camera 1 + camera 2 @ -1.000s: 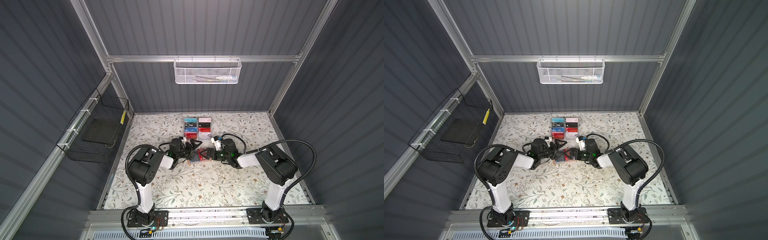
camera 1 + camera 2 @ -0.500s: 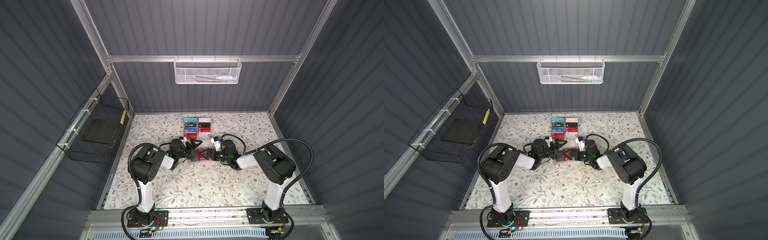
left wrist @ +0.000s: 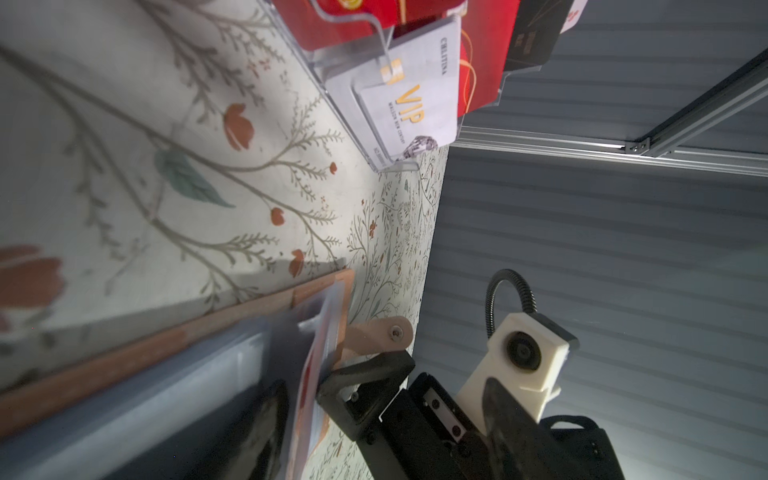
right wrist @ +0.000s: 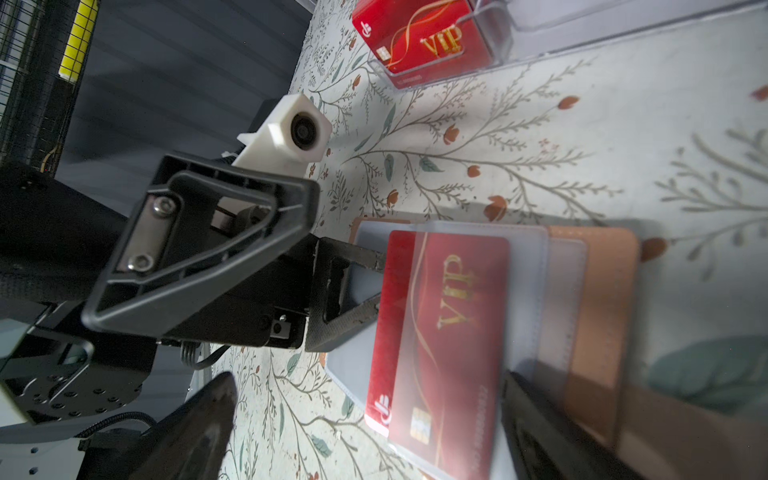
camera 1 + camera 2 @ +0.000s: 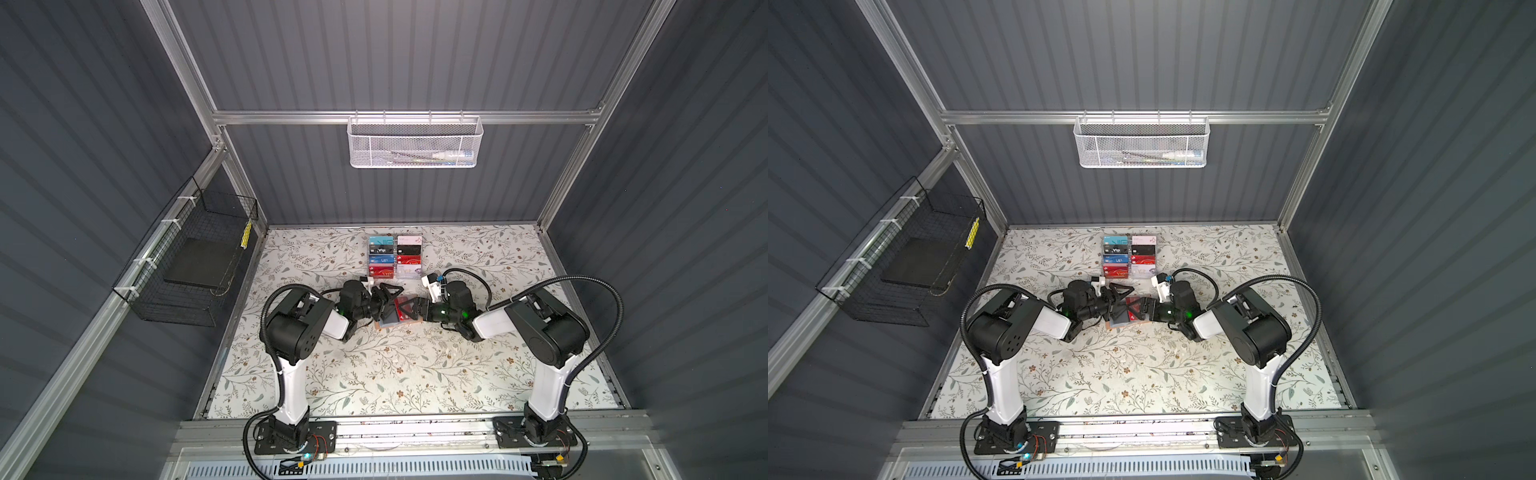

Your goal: Take the credit cards out of the card holder

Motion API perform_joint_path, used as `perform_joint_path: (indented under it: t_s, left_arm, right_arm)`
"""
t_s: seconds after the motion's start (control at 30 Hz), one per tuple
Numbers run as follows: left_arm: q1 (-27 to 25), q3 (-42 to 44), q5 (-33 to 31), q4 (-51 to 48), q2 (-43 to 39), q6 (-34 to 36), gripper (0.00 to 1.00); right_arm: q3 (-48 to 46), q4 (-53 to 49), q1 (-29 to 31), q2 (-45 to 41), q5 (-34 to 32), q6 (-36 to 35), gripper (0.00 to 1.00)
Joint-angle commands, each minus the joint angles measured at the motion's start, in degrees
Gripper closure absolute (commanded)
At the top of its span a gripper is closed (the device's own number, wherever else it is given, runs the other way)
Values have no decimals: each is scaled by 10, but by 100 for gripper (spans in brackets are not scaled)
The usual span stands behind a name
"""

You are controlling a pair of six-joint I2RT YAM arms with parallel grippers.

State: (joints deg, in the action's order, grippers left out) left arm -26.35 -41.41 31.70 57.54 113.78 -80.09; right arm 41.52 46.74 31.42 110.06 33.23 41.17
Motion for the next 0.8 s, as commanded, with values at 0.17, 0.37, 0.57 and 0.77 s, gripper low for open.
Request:
perform_joint_path:
  t_s: [0.17, 0.37, 0.57, 0.77]
  left_arm:
    - [-5, 13, 24, 2, 22, 26, 49]
    - [-5, 15, 29, -5, 24, 40, 60]
    - [-5, 10, 25, -47, 8, 72, 74]
    - [-5, 11, 24, -73, 1, 94, 87]
  right_arm:
    - [-16, -40, 5, 20, -5, 6, 1]
    - [-15, -39, 5, 21, -5, 6, 1]
    - [-15, -41, 5, 23, -5, 5, 1]
    - [-15, -42, 5, 22, -5, 4, 1]
